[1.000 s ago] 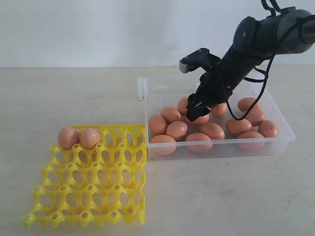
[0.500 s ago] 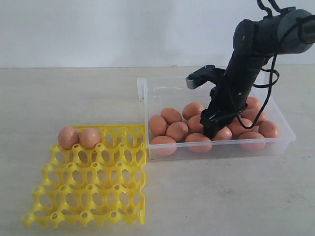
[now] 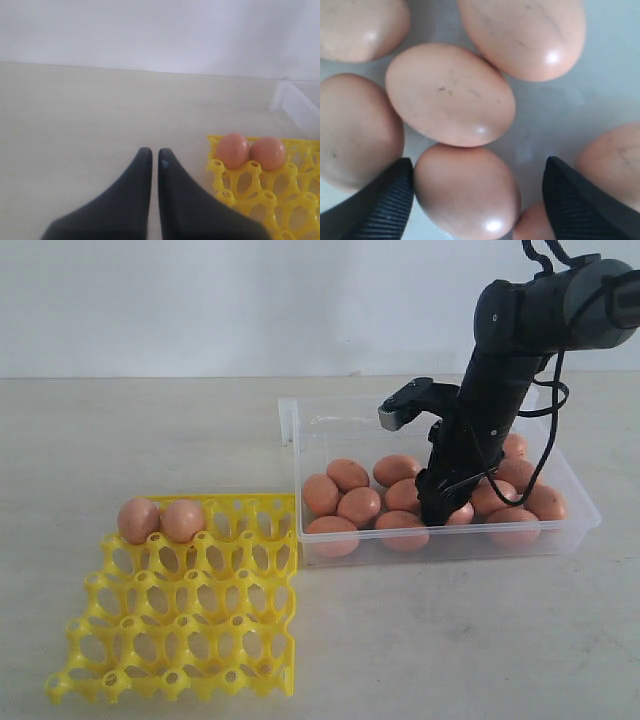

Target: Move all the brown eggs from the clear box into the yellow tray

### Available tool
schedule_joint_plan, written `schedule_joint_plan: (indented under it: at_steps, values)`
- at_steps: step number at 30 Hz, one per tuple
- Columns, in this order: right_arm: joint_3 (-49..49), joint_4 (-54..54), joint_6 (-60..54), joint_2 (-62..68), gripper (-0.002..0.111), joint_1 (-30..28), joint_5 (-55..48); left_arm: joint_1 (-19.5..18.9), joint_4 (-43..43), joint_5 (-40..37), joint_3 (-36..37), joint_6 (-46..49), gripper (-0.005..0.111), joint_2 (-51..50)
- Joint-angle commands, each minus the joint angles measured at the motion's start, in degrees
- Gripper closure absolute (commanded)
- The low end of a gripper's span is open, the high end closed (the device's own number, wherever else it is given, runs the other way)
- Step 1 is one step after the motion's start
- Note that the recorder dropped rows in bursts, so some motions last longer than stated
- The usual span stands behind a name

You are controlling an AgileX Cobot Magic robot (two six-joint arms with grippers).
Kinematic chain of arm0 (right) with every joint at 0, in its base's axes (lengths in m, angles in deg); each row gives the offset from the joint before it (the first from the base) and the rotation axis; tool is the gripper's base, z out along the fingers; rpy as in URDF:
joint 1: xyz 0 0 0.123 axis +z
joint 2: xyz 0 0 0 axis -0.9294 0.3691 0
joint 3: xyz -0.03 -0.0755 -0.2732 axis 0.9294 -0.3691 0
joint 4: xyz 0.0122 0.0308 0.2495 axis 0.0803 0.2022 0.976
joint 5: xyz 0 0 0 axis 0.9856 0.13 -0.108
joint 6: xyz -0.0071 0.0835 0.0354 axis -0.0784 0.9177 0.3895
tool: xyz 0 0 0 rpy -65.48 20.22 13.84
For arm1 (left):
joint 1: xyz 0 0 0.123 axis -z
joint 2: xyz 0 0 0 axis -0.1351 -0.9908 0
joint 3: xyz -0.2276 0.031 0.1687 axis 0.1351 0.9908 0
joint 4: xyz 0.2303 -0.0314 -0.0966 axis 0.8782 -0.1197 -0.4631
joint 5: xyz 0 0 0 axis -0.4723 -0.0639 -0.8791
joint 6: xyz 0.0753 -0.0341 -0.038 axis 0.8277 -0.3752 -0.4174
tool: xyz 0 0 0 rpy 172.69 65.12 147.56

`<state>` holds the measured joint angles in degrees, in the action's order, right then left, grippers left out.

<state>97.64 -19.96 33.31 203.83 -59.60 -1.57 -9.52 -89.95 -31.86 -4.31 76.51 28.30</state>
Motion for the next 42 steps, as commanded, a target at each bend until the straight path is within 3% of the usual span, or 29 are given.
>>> schedule_joint_plan:
  at_steps: [1, 12, 34, 38, 42]
  values:
    - [-0.2, -0.3, -3.4, -0.1, 0.053, -0.1, -1.6, 0.4, 0.3, 0.3, 0.2, 0.0, 0.103, 0.2]
    - [-0.2, -2.7, -4.4, -0.1, 0.108, -0.1, -1.6, 0.4, 0.3, 0.3, 0.2, 0.0, 0.103, 0.2]
    - [-0.2, 7.3, 7.3, -8.3, 0.108, -0.1, 9.9, 0.4, 0.3, 0.3, 0.2, 0.0, 0.103, 0.2]
    - [-0.2, 16.0, 7.2, -9.3, 0.108, -0.1, 11.2, 0.4, 0.3, 0.3, 0.2, 0.0, 0.103, 0.2]
    - [-0.2, 36.5, -0.1, -9.7, 0.108, -0.1, 10.9, 0.4, 0.3, 0.3, 0.2, 0.0, 0.103, 0.2]
